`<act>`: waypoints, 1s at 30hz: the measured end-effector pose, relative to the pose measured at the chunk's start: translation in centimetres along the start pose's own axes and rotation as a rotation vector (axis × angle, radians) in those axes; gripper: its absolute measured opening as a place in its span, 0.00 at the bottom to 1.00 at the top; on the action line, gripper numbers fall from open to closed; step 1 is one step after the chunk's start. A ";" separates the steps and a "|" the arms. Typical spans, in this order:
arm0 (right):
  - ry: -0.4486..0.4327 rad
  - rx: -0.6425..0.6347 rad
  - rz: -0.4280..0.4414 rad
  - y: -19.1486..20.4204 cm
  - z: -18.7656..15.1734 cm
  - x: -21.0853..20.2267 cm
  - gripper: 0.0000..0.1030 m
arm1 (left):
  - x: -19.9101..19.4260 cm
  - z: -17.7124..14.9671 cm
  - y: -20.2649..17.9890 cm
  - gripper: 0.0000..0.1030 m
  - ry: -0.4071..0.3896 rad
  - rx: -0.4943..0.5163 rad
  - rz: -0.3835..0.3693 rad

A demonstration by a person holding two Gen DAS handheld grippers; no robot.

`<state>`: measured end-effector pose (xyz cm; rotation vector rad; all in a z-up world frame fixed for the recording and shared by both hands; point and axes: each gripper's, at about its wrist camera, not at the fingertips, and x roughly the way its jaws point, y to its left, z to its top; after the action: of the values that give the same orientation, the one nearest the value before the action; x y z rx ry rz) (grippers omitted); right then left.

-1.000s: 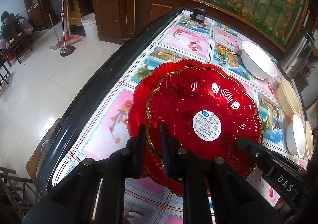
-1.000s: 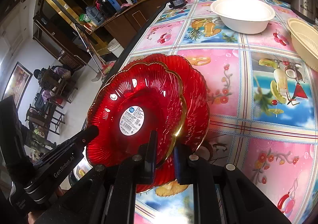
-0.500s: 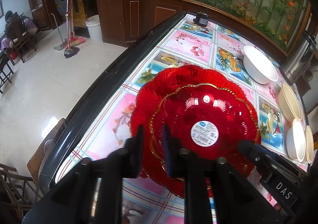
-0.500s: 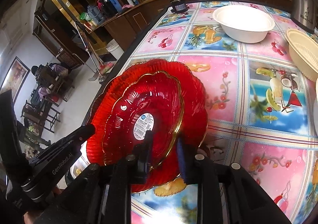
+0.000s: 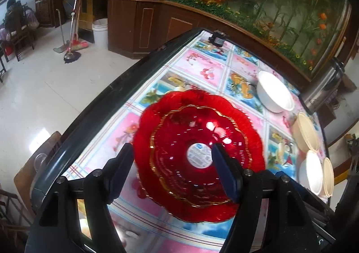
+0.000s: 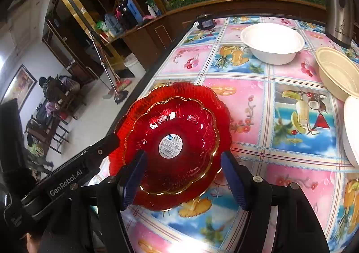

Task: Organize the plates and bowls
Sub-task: 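Move both grippers away from the red stack toward the white foam plate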

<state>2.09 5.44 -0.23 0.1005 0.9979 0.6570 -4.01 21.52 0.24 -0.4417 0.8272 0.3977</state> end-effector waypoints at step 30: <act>-0.237 0.517 -0.049 -21.7 -8.5 -14.5 0.73 | -0.4 -9.8 -20.7 0.79 0.096 0.518 -0.239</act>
<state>0.04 -21.83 -2.12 0.5928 0.9165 0.3200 0.10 -0.95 -0.76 -0.0733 0.9215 -0.0648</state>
